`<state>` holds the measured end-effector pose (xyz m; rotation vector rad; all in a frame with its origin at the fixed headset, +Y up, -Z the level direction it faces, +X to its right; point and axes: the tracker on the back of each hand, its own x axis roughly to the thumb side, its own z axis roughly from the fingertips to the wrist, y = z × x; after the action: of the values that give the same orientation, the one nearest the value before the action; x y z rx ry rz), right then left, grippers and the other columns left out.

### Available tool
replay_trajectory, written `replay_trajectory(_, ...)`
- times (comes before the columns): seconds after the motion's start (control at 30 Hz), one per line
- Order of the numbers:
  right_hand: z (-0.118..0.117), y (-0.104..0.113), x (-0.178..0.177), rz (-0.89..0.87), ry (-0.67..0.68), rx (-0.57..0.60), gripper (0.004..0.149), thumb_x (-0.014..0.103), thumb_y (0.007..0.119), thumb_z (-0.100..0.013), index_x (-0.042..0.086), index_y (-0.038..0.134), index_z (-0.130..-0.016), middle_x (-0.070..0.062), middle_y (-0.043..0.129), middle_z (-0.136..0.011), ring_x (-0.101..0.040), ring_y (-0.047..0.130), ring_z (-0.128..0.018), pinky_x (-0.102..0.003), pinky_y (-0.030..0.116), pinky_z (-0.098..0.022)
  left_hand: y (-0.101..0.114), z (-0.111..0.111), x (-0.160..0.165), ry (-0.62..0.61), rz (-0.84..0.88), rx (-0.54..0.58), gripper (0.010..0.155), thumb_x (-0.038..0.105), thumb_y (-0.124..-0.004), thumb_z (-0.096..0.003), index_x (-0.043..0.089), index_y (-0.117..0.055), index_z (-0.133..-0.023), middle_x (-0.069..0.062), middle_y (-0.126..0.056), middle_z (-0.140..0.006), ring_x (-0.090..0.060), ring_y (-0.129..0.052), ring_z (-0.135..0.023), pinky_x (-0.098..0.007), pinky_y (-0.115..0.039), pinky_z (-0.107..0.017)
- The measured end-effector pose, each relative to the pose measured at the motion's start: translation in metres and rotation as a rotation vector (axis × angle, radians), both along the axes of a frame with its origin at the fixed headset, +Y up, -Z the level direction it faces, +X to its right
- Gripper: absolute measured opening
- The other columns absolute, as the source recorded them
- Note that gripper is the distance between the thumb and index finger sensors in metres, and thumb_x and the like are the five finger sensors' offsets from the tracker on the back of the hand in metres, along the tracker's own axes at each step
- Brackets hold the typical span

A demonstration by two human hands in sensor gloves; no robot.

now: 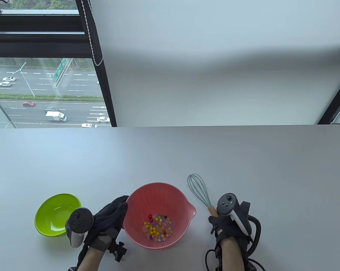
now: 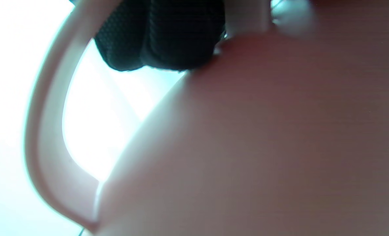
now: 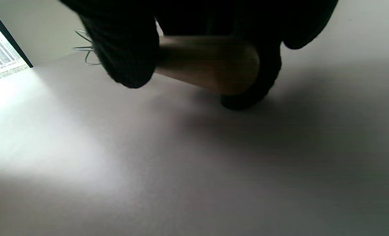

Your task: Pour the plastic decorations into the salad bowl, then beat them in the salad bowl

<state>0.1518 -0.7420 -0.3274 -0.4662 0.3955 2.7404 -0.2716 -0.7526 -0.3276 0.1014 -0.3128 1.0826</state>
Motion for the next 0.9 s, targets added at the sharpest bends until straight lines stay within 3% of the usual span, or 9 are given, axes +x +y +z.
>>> replay_trajectory(0.1,0.004,0.004,0.0,-0.01,-0.035,-0.01,0.063,0.052,0.084,-0.052,0.019,0.068,-0.103,-0.007,0.083,-0.092,-0.034,0.095,-0.07,-0.059,0.064,-0.063,0.002,0.001,-0.002,0.012,-0.017,0.008,0.07,0.064,-0.059,-0.0572,0.01,-0.072,-0.099,-0.008,-0.09,-0.068,-0.039,-0.081,-0.076,-0.061,-0.047,-0.073)
replay_trajectory(0.27,0.015,0.013,0.003,-0.094,-0.086,0.071,0.075,0.069,0.052,-0.053,0.021,0.054,-0.112,-0.012,0.07,-0.105,-0.047,0.079,-0.084,-0.065,0.06,-0.063,0.013,0.005,-0.013,0.081,-0.042,0.07,0.067,0.063,-0.06,-0.0575,0.013,-0.075,-0.099,-0.011,-0.087,-0.077,-0.042,-0.076,-0.082,-0.062,-0.041,-0.075)
replay_trajectory(0.37,0.021,0.023,0.001,-0.178,-0.034,0.242,0.084,0.076,0.033,-0.052,0.026,0.02,-0.117,-0.013,0.04,-0.118,-0.054,0.061,-0.095,-0.068,0.055,-0.065,0.027,0.013,-0.021,0.193,-0.123,0.165,0.064,0.06,-0.061,-0.0574,0.014,-0.078,-0.097,-0.012,-0.087,-0.08,-0.043,-0.073,-0.086,-0.061,-0.034,-0.076)
replay_trajectory(0.47,0.029,0.032,-0.005,-0.193,-0.046,0.53,0.087,0.081,0.03,-0.048,0.03,0.0,-0.113,-0.011,0.02,-0.122,-0.056,0.05,-0.101,-0.07,0.049,-0.068,0.039,0.02,-0.024,0.291,-0.259,0.274,0.061,0.056,-0.063,-0.0575,0.013,-0.08,-0.097,-0.014,-0.087,-0.085,-0.045,-0.069,-0.092,-0.062,-0.026,-0.077)
replay_trajectory(0.6,0.037,0.043,-0.021,-0.014,0.031,0.799,0.084,0.079,0.03,-0.05,0.034,-0.004,-0.111,-0.004,0.0,-0.12,-0.04,0.004,-0.108,-0.059,0.009,-0.074,0.05,0.027,-0.022,0.399,-0.555,0.424,0.058,0.051,-0.064,-0.0572,0.014,-0.08,-0.098,-0.013,-0.085,-0.092,-0.045,-0.068,-0.098,-0.062,-0.023,-0.078)
replay_trajectory(0.67,0.039,0.048,-0.028,0.107,0.079,0.817,0.081,0.078,0.03,-0.052,0.033,0.003,-0.114,0.001,-0.003,-0.119,-0.033,-0.003,-0.106,-0.052,0.004,-0.073,0.052,0.028,-0.019,0.404,-0.661,0.475,0.057,0.048,-0.066,-0.0568,0.014,-0.076,-0.101,-0.013,-0.081,-0.097,-0.044,-0.064,-0.101,-0.061,-0.02,-0.078)
replay_trajectory(0.7,0.039,0.049,-0.034,0.177,0.092,0.815,0.078,0.075,0.038,-0.056,0.035,0.007,-0.115,0.004,-0.001,-0.119,-0.03,-0.002,-0.107,-0.05,0.003,-0.073,0.052,0.027,-0.017,0.397,-0.744,0.497,0.057,0.047,-0.066,-0.0566,0.015,-0.073,-0.104,-0.012,-0.078,-0.1,-0.043,-0.06,-0.104,-0.06,-0.019,-0.079)
replay_trajectory(0.8,0.034,0.046,-0.044,0.255,0.111,0.739,0.07,0.065,0.053,-0.06,0.035,0.025,-0.116,0.007,0.006,-0.119,-0.027,-0.001,-0.106,-0.047,0.002,-0.072,0.049,0.023,-0.015,0.396,-0.932,0.428,0.064,0.046,-0.067,-0.0566,0.02,-0.052,-0.113,-0.006,-0.052,-0.115,-0.036,-0.035,-0.113,-0.057,-0.013,-0.078)
replay_trajectory(0.9,0.026,0.034,-0.051,0.249,0.152,0.626,0.07,0.063,0.057,-0.06,0.035,0.025,-0.116,0.008,0.004,-0.118,-0.026,-0.004,-0.105,-0.046,0.0,-0.071,0.041,0.018,-0.018,0.364,-0.95,0.361,0.07,0.048,-0.069,-0.056,0.021,-0.042,-0.115,-0.005,-0.038,-0.118,-0.034,-0.024,-0.113,-0.057,-0.011,-0.077)
